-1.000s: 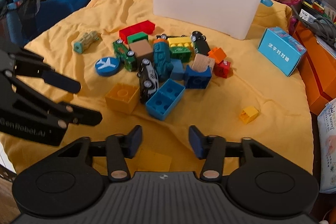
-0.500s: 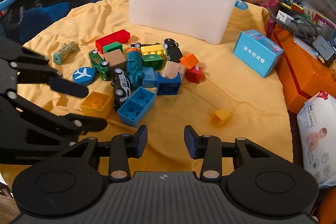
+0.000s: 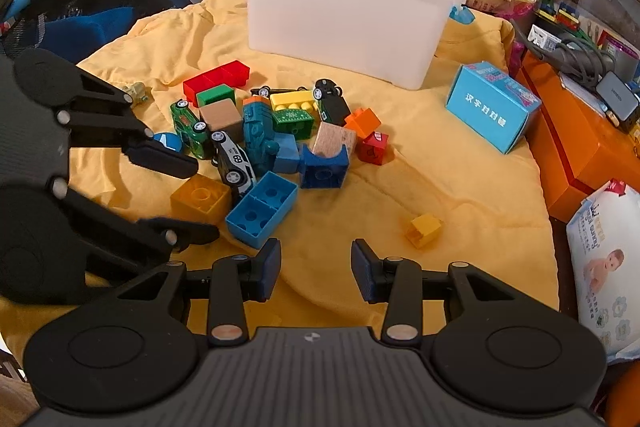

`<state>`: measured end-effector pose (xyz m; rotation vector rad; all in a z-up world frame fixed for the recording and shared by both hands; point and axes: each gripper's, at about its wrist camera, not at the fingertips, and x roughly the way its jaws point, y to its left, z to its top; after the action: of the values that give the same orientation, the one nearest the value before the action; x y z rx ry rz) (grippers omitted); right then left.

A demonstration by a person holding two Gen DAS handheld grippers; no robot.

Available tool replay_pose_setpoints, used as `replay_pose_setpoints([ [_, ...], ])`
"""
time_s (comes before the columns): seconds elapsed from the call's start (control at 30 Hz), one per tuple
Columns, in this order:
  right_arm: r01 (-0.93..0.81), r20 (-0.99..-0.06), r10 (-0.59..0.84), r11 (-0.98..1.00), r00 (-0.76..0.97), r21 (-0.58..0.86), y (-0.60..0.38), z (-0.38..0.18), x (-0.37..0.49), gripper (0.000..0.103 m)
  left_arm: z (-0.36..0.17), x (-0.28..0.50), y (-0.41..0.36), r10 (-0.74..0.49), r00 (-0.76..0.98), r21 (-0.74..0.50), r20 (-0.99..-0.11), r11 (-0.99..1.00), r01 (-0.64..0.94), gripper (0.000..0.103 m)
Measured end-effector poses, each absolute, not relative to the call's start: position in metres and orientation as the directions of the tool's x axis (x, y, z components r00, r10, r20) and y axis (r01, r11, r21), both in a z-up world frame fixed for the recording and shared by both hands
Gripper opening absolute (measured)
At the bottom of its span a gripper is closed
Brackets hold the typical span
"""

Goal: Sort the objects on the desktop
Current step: 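Grasp the long blue brick with the right tool while the left grasps the yellow brick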

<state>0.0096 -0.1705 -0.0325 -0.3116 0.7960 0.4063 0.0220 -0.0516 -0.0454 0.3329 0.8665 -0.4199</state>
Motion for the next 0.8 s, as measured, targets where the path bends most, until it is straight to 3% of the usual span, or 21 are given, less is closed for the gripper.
replay_pose_setpoints([
  [0.1,-0.467,-0.74,0.239,0.877,0.628,-0.112,-0.17,-0.032,0.009,0.043,-0.041,0.027,-0.028,-0.279,0.531,-0.066,-0.8,0.921,0.383,0.045],
  [0.2,-0.467,-0.738,0.243,0.878,0.63,-0.11,-0.17,-0.032,0.01,0.043,-0.044,0.024,0.0,-0.372,0.483,-0.287,-0.793,0.927,0.243,0.03],
  [0.3,-0.466,-0.74,0.246,0.879,0.627,-0.103,-0.171,-0.033,0.012,0.043,-0.055,0.018,0.02,-0.412,0.467,-0.407,-0.783,0.906,0.117,0.034],
  [0.43,-0.478,-0.738,0.257,0.873,0.624,-0.1,-0.168,-0.033,0.013,0.043,-0.051,0.005,0.021,-0.288,0.508,-0.273,-0.812,0.956,0.106,0.035],
  [0.53,-0.491,-0.736,0.266,0.865,0.623,-0.102,-0.164,-0.033,0.013,0.044,-0.037,-0.009,0.01,-0.218,0.57,-0.139,-0.792,0.974,0.178,0.044],
  [0.67,-0.506,-0.738,0.275,0.856,0.617,-0.104,-0.159,-0.033,0.013,0.044,-0.024,-0.014,-0.015,-0.19,0.617,0.025,-0.764,0.946,0.322,0.047],
  [0.8,-0.524,-0.734,0.282,0.844,0.618,-0.118,-0.155,-0.032,0.013,0.044,-0.031,-0.01,-0.032,-0.196,0.604,0.07,-0.772,0.919,0.388,0.047],
])
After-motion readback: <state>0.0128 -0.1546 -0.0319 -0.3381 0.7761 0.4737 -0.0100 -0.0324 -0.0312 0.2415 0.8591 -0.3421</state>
